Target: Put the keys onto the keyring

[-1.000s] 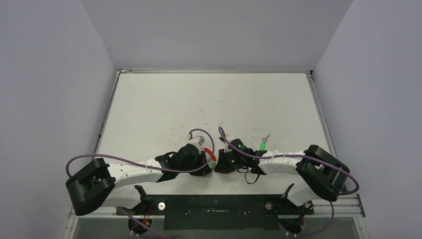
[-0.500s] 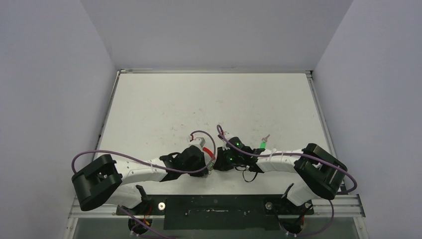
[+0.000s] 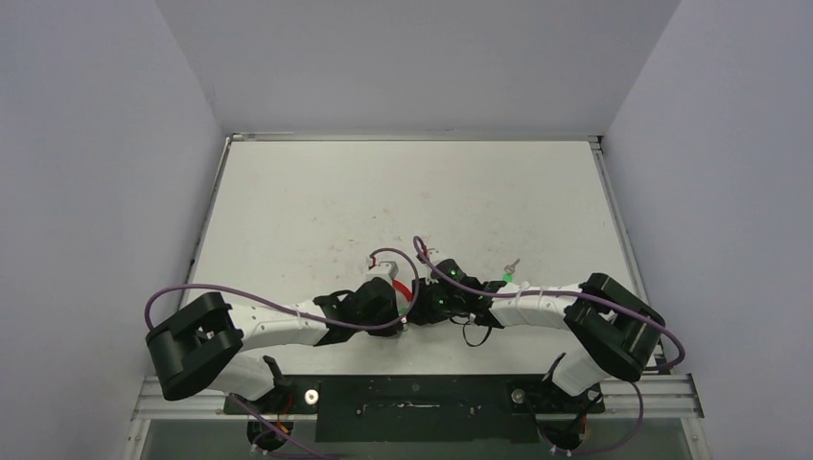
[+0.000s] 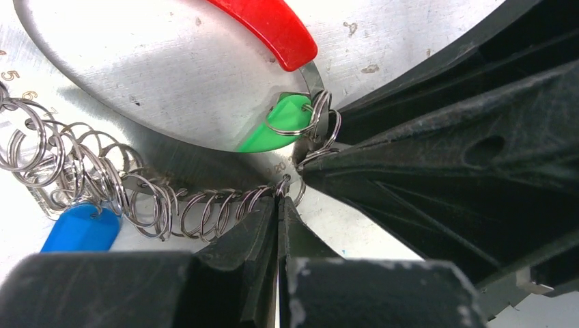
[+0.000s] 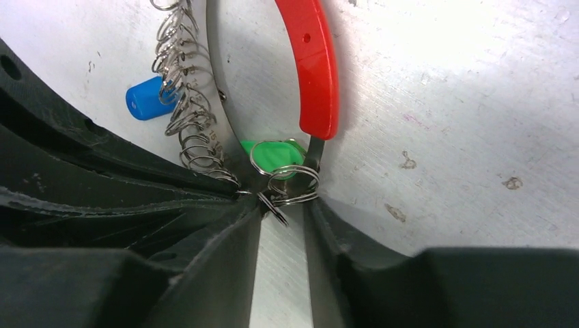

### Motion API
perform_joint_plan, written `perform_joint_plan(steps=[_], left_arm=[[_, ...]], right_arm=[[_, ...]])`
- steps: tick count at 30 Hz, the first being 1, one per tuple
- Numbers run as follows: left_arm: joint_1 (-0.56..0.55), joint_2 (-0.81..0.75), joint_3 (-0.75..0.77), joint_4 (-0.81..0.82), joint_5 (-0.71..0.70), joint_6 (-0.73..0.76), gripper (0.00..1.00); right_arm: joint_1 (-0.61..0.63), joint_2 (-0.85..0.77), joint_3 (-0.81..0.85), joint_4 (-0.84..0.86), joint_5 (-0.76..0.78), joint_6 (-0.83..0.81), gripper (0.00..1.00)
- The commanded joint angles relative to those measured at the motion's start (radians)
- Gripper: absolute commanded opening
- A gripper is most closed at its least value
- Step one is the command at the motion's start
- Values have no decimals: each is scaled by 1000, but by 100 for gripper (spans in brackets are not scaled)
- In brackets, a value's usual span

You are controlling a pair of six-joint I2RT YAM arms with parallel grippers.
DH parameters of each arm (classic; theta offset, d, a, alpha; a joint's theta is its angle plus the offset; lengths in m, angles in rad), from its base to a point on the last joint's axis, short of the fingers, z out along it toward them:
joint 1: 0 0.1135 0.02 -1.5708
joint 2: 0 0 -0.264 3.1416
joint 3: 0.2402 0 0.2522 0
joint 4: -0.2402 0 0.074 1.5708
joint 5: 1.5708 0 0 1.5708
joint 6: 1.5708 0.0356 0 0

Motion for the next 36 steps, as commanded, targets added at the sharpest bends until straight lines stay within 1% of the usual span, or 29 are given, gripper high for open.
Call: perform_joint_plan(steps=[1, 4, 8, 13, 17, 20, 25, 28, 33, 35, 36], left_arm=[[-16, 9, -7, 29, 13, -15, 0], [-16, -8, -31, 69, 16, -36, 0], [-14, -30, -53, 98, 22, -80, 1], [-7, -40, -89, 164, 40, -165, 0], [0, -42, -128, 258, 73, -216, 0], [7, -47, -139, 282, 87, -240, 0], [20, -61, -162, 314, 103, -275, 0], [37, -76, -198, 377, 118, -318, 0], [71, -103, -286, 510, 151, -411, 0], [87, -109, -317, 561, 163, -442, 0], [93, -109, -328, 578, 171, -450, 0]], right_arm=[[-5, -112, 0, 26, 63, 0, 35], [-15, -200, -46, 8, 76, 15, 38], [-20, -302, -112, 3, 70, 48, 38], [-21, -347, -184, 60, 22, 117, 37], [-21, -343, -233, 144, -18, 180, 34], [-21, -328, -269, 235, -48, 246, 32], [-19, -282, -326, 375, -58, 337, 23], [-18, -254, -355, 444, -58, 383, 21], [-13, -216, -393, 535, -49, 450, 21], [-9, -203, -402, 566, -45, 471, 24], [-7, -195, -405, 582, -41, 480, 28]])
